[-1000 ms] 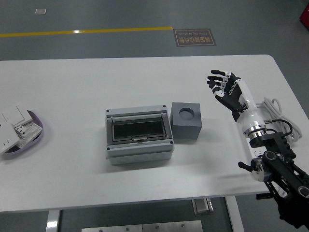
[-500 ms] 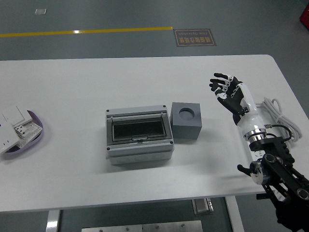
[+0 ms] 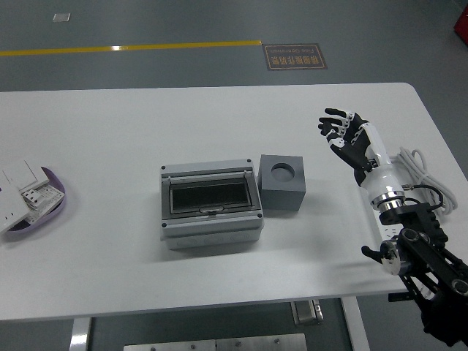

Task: Pick up the cylinder from the cube,place it in the box,flap close box

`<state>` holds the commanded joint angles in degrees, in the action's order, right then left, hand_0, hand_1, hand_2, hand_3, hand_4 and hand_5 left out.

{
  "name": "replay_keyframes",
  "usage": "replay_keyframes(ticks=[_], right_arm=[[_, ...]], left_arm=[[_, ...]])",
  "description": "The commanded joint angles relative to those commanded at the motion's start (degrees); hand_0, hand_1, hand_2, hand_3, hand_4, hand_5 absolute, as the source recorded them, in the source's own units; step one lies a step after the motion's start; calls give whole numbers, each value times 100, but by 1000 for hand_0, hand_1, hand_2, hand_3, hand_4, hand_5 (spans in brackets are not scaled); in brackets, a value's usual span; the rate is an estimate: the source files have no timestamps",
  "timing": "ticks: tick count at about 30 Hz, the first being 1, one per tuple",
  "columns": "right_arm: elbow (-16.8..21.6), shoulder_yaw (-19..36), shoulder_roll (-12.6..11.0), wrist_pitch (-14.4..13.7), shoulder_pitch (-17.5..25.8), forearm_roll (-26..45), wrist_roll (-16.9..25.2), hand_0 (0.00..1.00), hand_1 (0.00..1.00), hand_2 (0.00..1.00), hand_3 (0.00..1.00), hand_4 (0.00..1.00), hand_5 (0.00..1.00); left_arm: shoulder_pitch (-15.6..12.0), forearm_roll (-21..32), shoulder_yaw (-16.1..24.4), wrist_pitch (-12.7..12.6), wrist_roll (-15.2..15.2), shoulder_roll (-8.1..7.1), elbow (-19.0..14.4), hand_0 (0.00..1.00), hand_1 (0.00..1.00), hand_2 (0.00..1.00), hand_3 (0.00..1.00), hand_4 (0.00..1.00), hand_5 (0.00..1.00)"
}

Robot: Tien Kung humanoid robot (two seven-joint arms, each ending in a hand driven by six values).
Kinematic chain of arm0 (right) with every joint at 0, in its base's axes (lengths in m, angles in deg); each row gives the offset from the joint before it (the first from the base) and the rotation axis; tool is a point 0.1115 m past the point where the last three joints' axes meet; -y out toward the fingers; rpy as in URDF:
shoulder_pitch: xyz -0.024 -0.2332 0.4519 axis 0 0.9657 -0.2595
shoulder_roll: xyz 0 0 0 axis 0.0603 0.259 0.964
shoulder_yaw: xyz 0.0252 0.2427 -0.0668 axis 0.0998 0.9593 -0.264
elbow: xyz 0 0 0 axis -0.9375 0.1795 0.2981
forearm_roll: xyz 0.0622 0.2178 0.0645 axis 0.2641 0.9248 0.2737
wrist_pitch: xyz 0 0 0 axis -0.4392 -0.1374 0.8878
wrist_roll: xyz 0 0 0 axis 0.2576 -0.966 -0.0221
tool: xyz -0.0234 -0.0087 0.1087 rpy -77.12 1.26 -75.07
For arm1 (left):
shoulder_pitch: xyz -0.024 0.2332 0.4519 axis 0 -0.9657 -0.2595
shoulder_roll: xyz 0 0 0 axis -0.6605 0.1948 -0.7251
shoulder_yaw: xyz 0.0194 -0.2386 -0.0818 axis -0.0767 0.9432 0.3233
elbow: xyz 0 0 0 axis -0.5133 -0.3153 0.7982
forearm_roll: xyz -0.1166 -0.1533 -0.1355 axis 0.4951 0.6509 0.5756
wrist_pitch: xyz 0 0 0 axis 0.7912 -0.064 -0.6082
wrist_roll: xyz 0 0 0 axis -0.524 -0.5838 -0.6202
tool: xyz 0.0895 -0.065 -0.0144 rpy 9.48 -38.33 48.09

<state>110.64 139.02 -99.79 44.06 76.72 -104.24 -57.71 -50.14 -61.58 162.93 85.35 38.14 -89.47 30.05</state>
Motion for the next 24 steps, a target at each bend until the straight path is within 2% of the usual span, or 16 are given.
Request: replay_keyframes(ticks=[9,24], right_arm=[[-46,37,37,33,61,-5,-21,724,654,621,633,568,205],[-76,-161,-24,93,-120,-24,-80,729,654,626,632,579,177]], left_arm=[[40,78,2,-29,0,-30,0,587,610,607,627,644,164],[93,64,18,-29,22,36,0,587,610,605,627,644,165]])
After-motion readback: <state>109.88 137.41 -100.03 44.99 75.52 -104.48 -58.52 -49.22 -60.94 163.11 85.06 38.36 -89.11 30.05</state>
